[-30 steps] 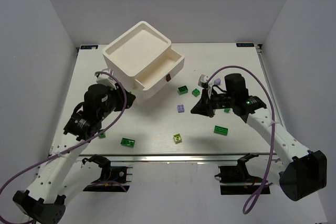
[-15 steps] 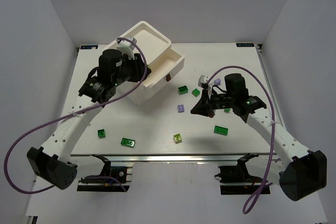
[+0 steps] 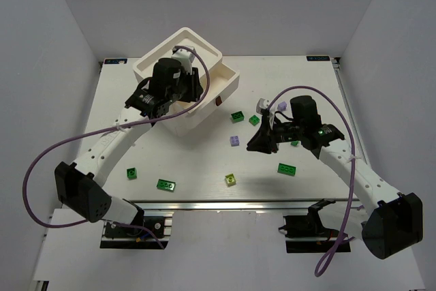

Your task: Sort the legos into containers by color

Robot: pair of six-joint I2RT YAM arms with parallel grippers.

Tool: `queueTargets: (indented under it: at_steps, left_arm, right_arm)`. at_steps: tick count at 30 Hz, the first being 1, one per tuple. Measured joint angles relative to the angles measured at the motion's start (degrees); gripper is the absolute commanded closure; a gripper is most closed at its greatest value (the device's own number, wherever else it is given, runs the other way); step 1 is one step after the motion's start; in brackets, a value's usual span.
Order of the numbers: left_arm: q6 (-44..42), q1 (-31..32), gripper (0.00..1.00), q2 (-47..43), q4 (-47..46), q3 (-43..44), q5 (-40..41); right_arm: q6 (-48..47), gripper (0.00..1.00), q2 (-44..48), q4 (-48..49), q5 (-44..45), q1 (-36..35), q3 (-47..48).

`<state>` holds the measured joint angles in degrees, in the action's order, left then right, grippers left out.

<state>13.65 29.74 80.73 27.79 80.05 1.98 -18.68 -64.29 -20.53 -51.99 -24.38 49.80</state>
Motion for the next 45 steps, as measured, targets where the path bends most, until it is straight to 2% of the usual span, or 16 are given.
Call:
queueTargets:
  at_steps: [1, 3, 7, 13, 18, 20, 22, 23, 25, 27, 28, 30, 31, 33, 36, 45]
  left_arm:
    - [-0.13, 0.17, 0.63, 0.9, 0.0, 0.17, 0.61]
    - [-0.28, 0.5, 0.54, 1.99, 0.04, 0.24, 1.73]
    - [-0.55, 0.87, 0.49, 2.84, 0.22, 0.33, 3.61]
    - [-0.7, 0.87, 0.43, 2.8, 0.44, 2.62, 4.72]
    - [-0.63, 0.87, 0.41, 1.9, 0.59, 3.39, 4.61]
    - [-0.44, 0.87, 0.54, 1.2, 0.9, 3.39, 4.55]
    - [0.07, 0.87, 0.75, -0.02, 1.16, 3.06, 4.2]
    - [0.31, 0.87, 0.91, -1.49, 1.14, 2.32, 3.85]
    - [1.22, 0.87, 0.94, -7.17, 0.79, -1.14, 3.28]
    - [2.38, 0.85, 0.79, -13.49, 0.04, -5.4, 3.02]
    - [3.04, 0.85, 0.68, -17.88, 0.35, -8.15, 2.93]
    - [4.13, 0.85, 0.44, -26.86, 0.37, -13.0, 2.95]
    - [4.39, 0.83, 0.4, -30.58, 0.44, -14.88, 3.04]
    - [5.44, 0.83, 0.34, -38.05, 0.7, -18.56, 3.67]
    - [5.95, 0.83, 0.32, -44.76, 1.27, -22.36, 5.25]
    - [5.51, 0.81, 0.28, -46.1, 3.72, -32.92, 9.38]
  right_arm:
    - [-0.07, 0.63, 0.02, -0.13, -0.11, 0.0, 0.0]
    - [-0.37, 0.55, 0.0, -0.39, -0.44, 0.0, 0.0]
    - [-1.42, 0.39, 0.0, -0.81, -1.03, 0.0, 0.0]
    - [-5.86, 0.26, -0.07, -3.41, -3.04, 0.0, 0.0]
    - [-12.31, 0.23, -0.55, -6.82, -5.79, -0.11, 0.0]
    - [-14.67, 0.26, -0.72, -7.65, -6.29, -0.28, 0.0]
    - [-17.86, 0.32, -0.79, -8.81, -6.32, -0.57, -0.02]
    - [-20.2, 0.34, -0.81, -9.29, -6.25, -0.79, -0.11]
    - [-25.81, 0.35, -0.81, -10.14, -5.9, -1.66, -0.92]
    - [-32.17, 0.3, -0.96, -11.02, -4.7, -3.02, -2.73]
    - [-35.41, 0.23, -1.29, -11.45, -3.78, -3.87, -4.0]
    - [-40.94, 0.16, -2.73, -12.17, -1.86, -5.88, -6.27]
    - [-42.86, 0.14, -3.58, -11.96, -0.76, -6.95, -7.19]
    - [-45.81, 0.13, -5.35, -10.67, 2.01, -9.55, -8.96]
    - [-47.32, 0.13, -8.31, -7.48, 6.32, -13.27, -9.73]
    - [-43.04, 0.13, -20.35, 1.9, 18.05, -22.67, -7.48]
